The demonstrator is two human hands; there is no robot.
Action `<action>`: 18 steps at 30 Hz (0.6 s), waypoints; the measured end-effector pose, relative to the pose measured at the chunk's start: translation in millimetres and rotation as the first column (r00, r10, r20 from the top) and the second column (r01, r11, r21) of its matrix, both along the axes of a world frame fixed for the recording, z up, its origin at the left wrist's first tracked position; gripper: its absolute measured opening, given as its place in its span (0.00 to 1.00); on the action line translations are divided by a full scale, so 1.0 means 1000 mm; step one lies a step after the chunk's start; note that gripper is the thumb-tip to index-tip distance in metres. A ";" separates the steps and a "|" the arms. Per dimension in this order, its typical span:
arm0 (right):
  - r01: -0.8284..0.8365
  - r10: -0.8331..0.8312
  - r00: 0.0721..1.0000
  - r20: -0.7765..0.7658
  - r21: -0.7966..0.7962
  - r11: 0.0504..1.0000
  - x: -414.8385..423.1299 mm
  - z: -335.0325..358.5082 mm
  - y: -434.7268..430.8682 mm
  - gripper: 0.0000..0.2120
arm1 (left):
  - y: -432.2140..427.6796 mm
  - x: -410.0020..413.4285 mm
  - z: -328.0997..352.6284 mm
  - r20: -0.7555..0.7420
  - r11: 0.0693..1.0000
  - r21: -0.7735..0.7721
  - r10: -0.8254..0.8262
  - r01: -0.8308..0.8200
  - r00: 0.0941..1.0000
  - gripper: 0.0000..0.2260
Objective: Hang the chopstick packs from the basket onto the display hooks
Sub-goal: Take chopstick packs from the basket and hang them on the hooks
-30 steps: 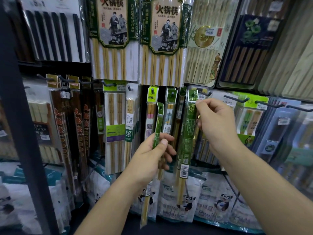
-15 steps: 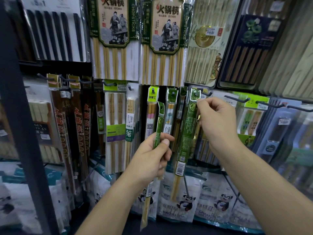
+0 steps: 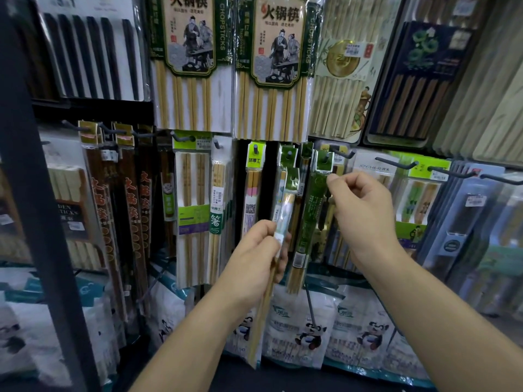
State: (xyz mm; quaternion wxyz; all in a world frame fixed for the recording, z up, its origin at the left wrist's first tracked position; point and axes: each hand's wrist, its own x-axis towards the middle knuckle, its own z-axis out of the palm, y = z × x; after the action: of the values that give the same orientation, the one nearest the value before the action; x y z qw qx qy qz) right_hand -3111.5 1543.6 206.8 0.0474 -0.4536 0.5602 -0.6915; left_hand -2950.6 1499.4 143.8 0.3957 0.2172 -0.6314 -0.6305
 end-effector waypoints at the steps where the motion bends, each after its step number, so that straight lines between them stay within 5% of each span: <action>1: -0.079 0.079 0.997 0.000 0.008 0.997 0.004 0.000 0.004 0.12 | 0.002 -0.001 0.000 -0.013 1.000 -0.014 -0.001 0.001 1.000 0.10; 7: -0.136 0.142 0.977 -0.158 0.049 0.989 0.014 0.002 0.009 0.11 | 0.008 -0.010 0.003 -0.138 0.998 -0.063 -0.030 0.022 0.990 0.09; 18: 0.010 -0.011 0.998 -0.056 -0.024 1.000 -0.012 0.017 -0.008 0.18 | 0.005 -0.020 -0.009 -0.039 0.994 -0.083 -0.072 0.069 0.997 0.08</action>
State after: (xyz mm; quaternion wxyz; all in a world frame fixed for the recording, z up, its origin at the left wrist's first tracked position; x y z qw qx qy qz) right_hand -3123.4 1535.2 224.3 0.0227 -0.4704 0.5553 -0.6855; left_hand -2970.7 1504.1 135.1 0.3948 0.1653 -0.6555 -0.6222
